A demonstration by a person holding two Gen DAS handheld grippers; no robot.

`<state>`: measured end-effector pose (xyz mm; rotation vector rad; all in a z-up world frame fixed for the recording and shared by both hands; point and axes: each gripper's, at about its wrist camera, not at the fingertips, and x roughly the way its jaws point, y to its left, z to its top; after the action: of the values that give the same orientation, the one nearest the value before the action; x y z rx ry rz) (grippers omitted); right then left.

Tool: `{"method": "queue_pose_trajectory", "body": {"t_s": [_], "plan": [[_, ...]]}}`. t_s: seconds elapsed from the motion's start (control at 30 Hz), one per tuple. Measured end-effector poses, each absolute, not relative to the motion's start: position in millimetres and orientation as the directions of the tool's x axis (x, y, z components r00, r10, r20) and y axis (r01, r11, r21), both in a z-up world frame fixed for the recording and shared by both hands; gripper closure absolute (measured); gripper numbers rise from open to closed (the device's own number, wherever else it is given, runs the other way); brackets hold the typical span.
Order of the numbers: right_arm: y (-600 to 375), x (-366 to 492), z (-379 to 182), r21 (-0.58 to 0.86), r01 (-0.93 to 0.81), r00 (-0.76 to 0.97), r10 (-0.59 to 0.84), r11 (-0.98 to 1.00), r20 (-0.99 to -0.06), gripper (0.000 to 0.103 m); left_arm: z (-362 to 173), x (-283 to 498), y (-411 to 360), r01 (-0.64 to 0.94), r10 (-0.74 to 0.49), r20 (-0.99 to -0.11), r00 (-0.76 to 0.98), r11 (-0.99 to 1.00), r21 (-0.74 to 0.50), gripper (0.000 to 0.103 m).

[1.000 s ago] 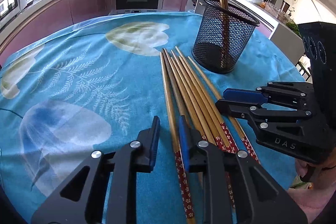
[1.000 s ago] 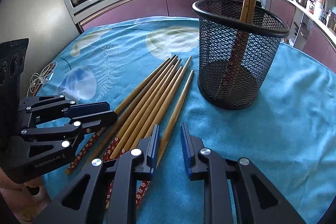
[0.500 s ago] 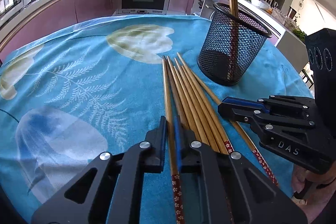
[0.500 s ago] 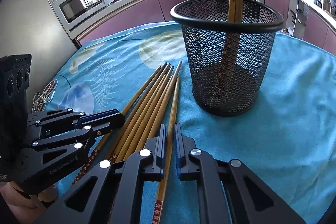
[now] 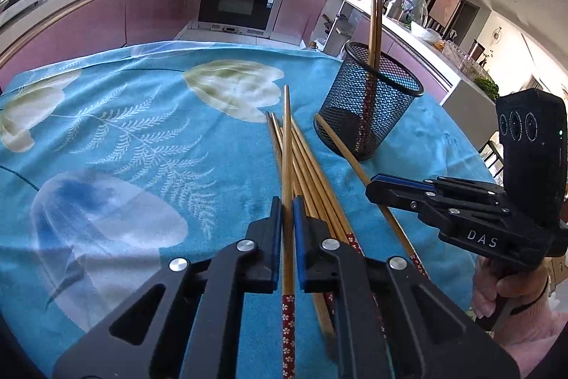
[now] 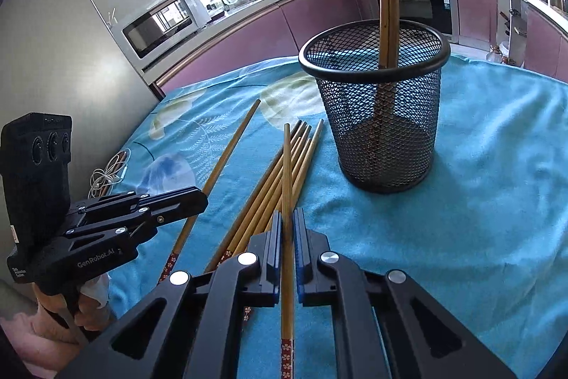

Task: Organize utensils
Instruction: 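Close the right gripper on another chopstick and lift it upright, then lower the chopstick into the mesh holder and open the right gripper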

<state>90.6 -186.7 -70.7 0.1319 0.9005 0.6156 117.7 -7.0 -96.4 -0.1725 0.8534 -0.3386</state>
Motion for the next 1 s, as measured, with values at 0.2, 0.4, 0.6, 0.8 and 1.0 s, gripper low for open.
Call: {"method": "queue_pose_trajectory", "body": {"t_s": [0.2,0.4,0.6,0.8,1.0], "plan": [[-190,83,-60,0.38,-0.47,0.466,0.59,0.796,-0.66,0.097,-87,110,-5,0.254,-0.41,-0.679,0.609,0.912,-0.323,0.096],[-203,76,-41,0.387,-0.49,0.501,0.615,0.781,-0.608,0.097,-72,103,-2,0.293,-0.466,-0.632,0.62,0.884,-0.365,0.096],[-217,70,-23,0.381,-0.498,0.543,0.623,0.779,-0.563,0.097,-52,95,1,0.33,-0.51,-0.584,0.631,0.858,-0.394,0.096],[-228,69,-9,0.381,-0.503,0.577,0.629,0.776,-0.52,0.097,-33,88,-2,0.376,-0.545,-0.536,0.645,0.837,-0.398,0.096],[-236,71,6,0.365,-0.512,0.607,0.628,0.777,-0.486,0.097,-17,91,-8,0.398,-0.552,-0.504,0.664,0.832,-0.388,0.096]]}}
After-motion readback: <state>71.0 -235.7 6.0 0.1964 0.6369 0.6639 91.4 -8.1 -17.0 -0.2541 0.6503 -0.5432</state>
